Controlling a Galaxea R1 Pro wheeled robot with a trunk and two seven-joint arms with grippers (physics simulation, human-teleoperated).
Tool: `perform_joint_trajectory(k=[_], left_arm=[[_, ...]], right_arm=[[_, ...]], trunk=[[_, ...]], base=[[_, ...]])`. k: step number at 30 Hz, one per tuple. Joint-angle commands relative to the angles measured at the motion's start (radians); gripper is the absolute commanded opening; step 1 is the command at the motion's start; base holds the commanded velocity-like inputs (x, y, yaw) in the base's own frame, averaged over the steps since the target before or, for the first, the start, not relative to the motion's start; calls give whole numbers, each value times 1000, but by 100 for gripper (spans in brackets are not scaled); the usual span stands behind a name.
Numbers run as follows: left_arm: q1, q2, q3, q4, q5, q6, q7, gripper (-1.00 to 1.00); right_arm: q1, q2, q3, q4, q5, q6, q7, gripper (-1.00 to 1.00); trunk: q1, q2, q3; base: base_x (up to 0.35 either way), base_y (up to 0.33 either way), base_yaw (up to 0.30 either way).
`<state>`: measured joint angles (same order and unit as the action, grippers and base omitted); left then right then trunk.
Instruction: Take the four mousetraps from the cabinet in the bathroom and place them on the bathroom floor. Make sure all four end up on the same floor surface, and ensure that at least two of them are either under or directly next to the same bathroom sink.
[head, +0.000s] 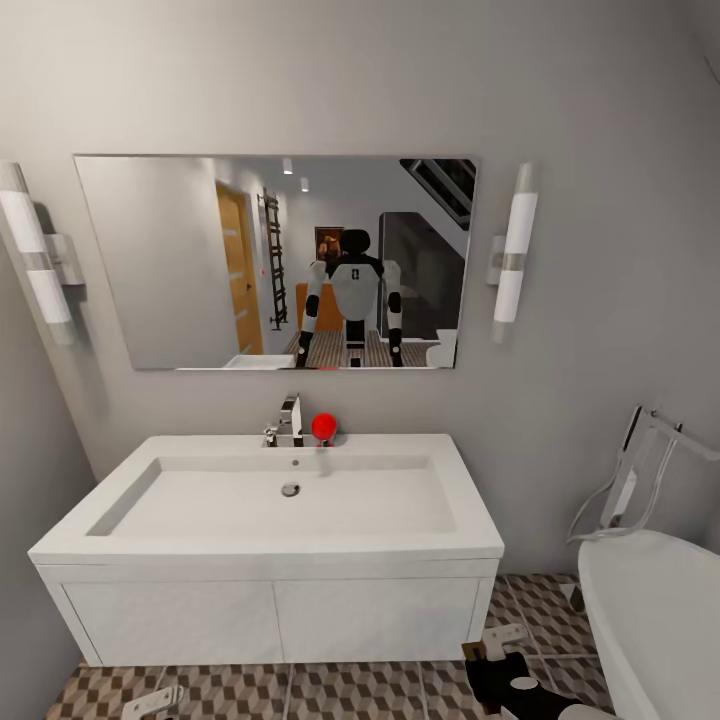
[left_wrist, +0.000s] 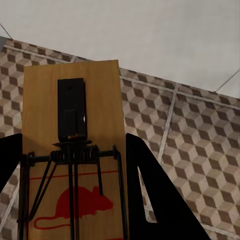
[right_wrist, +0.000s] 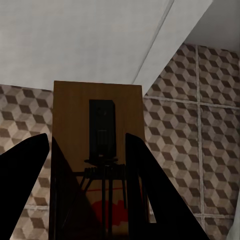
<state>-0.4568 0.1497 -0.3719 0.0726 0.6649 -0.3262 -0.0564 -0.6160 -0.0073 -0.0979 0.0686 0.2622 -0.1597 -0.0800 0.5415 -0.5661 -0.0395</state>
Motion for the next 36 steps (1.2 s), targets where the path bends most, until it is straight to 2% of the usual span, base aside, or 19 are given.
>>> perform_joint_trajectory(k=[1,36], left_arm=[[-2,0,-9,4,7,-5,-5,-100],[-2,1,-9,4,7,-4,-3,-100]], right_arm=[[-2,0,-8,5,9,-8,-3,-100],[-2,0,-8,5,9,-8,-3,-100]], trunk=[[0,-2,-2],[131,-240,-109]], base=[[0,0,0],[0,0,0]])
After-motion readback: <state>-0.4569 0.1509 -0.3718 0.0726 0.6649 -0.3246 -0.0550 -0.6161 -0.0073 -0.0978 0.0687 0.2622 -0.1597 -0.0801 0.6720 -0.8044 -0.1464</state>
